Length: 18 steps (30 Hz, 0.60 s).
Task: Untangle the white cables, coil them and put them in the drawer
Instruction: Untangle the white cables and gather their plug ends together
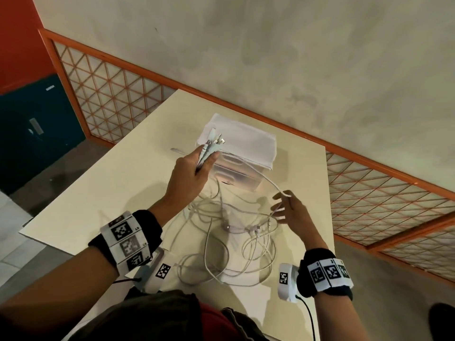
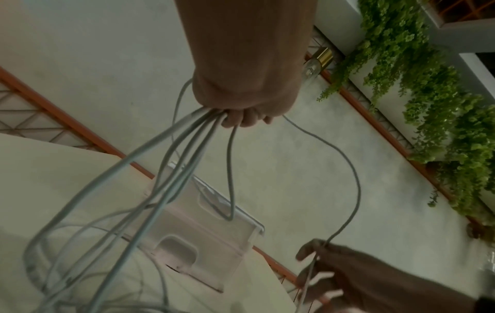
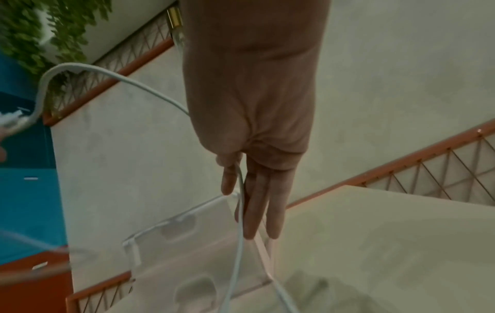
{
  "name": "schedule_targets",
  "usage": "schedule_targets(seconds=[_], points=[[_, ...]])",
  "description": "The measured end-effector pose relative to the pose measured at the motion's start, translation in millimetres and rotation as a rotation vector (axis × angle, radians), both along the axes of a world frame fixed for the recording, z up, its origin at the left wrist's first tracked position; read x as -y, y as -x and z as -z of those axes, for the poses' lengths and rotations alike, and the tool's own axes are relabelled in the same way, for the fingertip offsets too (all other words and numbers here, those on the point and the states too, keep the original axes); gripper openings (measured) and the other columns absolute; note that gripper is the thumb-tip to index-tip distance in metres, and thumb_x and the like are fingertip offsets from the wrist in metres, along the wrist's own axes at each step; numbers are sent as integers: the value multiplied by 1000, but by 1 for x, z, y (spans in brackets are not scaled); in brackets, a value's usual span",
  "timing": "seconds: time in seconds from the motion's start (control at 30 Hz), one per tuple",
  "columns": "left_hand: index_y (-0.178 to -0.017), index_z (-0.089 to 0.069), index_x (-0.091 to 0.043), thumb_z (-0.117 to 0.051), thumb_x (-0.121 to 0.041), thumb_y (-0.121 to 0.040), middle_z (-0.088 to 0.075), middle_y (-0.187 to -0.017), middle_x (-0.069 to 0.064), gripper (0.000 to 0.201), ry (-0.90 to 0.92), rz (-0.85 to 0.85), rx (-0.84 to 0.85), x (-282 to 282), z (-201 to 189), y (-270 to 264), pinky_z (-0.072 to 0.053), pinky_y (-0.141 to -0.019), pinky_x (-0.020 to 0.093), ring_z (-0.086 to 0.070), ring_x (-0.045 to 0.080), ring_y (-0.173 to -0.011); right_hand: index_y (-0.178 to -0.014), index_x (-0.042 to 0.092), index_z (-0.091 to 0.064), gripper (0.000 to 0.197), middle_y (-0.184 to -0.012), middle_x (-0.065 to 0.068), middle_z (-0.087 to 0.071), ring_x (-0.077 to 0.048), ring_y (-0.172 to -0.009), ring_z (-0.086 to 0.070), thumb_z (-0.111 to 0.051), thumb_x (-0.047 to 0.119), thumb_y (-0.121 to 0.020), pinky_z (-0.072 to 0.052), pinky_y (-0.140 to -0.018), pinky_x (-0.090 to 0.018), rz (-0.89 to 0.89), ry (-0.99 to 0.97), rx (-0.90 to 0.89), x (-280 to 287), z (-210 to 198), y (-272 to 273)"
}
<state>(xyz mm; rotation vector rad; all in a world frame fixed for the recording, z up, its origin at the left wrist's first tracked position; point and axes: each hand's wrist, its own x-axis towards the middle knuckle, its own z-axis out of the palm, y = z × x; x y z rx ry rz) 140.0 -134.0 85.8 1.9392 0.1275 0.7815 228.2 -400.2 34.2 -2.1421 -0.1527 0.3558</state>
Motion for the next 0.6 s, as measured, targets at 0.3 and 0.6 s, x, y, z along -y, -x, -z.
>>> schedule_targets(seconds=[0.3,0.6], points=[[-97,-60,-14,-53,-39,-92,-52,-53,-13,26,-96,82,-256,-3,9,1,-36,-55,26,-52,5,-51,-106,7,-60,35,-92,-11,-66,-27,-83,-64,-39,-14,-87,-46,-72,-32,76,197,406,15,-24,-3],[-94,-45,-7,-40,-36,-98,-30,-59,2,30,91,413,-241,3,-1,19,-27,-49,26,-28,10,-48,-109,15,-66,49,-115,-2,-58,-24,-112,-57,-44,-15,-78,-43,-96,-27,-144,276,226,-9,-24,17]])
